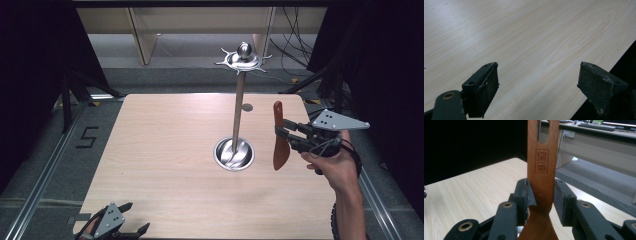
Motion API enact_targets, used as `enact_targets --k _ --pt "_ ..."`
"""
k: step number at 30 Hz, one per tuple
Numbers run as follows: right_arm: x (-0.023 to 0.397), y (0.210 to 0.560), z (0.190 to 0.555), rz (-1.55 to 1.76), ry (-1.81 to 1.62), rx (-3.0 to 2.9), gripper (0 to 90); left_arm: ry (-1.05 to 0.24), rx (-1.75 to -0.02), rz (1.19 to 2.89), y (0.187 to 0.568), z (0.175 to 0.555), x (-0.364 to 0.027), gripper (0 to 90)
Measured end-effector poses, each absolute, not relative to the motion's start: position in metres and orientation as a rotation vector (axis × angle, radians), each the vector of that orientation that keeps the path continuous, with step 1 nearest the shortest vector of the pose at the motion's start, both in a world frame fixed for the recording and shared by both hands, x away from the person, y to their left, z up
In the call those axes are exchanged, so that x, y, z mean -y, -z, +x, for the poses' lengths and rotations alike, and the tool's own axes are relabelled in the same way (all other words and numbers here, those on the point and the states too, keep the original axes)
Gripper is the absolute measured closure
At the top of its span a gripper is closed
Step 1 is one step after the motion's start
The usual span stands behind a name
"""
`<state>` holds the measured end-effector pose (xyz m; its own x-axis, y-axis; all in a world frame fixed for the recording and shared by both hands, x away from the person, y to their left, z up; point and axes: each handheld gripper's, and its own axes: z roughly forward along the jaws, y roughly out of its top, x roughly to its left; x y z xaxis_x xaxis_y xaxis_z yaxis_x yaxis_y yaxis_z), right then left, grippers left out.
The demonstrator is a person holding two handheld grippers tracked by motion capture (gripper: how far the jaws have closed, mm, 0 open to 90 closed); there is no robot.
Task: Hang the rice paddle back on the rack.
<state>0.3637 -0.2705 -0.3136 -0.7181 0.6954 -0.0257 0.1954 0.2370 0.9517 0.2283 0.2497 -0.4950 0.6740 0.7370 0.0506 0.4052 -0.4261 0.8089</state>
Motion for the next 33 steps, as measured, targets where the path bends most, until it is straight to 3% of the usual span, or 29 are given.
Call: enact_targets --k 33 --pt "0.256 0.262 0.38 0.76 -1.557 -1.985 67.0 -0.503 -0.909 2.051 0.496 0.228 -0.25 16.1"
